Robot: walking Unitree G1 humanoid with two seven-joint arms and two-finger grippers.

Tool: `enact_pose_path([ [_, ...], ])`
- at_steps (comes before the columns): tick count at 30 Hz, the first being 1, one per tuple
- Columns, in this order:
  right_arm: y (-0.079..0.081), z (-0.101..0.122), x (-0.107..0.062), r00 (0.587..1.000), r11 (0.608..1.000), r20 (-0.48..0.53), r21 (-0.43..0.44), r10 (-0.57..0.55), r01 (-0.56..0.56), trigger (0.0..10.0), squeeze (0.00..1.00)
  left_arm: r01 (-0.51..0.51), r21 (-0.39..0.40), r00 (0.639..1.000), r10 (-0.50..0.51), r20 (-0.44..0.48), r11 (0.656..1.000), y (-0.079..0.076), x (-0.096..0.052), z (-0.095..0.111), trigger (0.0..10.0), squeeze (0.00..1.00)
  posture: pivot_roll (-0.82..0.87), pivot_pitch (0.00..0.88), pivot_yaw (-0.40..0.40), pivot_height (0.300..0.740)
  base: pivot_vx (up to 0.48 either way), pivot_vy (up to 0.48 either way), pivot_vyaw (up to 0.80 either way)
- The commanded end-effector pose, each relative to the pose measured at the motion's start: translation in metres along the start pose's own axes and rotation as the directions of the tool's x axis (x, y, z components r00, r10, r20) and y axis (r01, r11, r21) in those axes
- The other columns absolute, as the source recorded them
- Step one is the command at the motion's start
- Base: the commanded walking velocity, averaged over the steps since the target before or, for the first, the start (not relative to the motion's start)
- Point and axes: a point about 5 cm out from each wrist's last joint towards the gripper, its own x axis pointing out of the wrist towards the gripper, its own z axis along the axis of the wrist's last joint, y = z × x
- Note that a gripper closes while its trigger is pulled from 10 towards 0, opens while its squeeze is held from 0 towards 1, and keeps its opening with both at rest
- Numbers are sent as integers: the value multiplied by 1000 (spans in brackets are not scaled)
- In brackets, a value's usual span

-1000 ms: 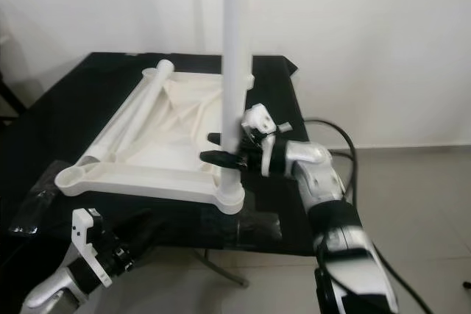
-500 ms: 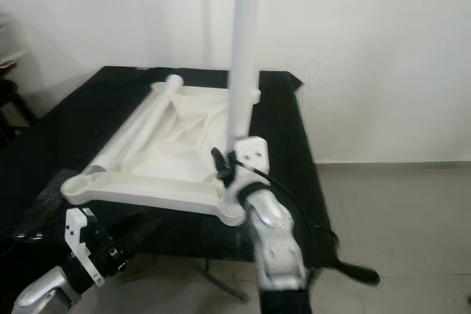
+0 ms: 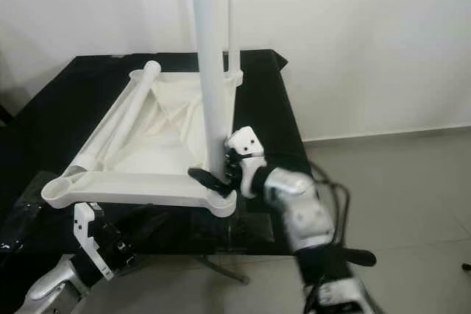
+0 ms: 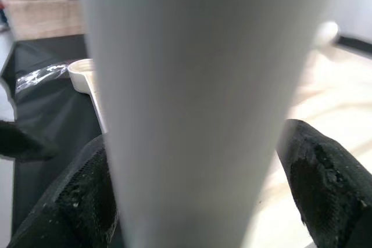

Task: Building children table

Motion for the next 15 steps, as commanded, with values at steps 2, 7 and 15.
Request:
enact_pose_path([
  [2,-3,3,0,994,994,13,-13,104,-104,10000,0,-17,-13,1000,17,-14,1000,2,-3,-4,10000,0,27,0,27,740,0,0,0],
  [7,-34,22,6,973,973,11,-18,231,-231,3608,0,-22,-6,1000,22,-14,1000,2,-3,-5,10000,0,58,0,10,740,0,0,0],
  [15,-40,22,-5,945,945,-14,28,327,-326,0,0,-26,-3,1000,26,-16,1000,2,-4,-5,10000,0,53,0,7,740,0,0,0],
])
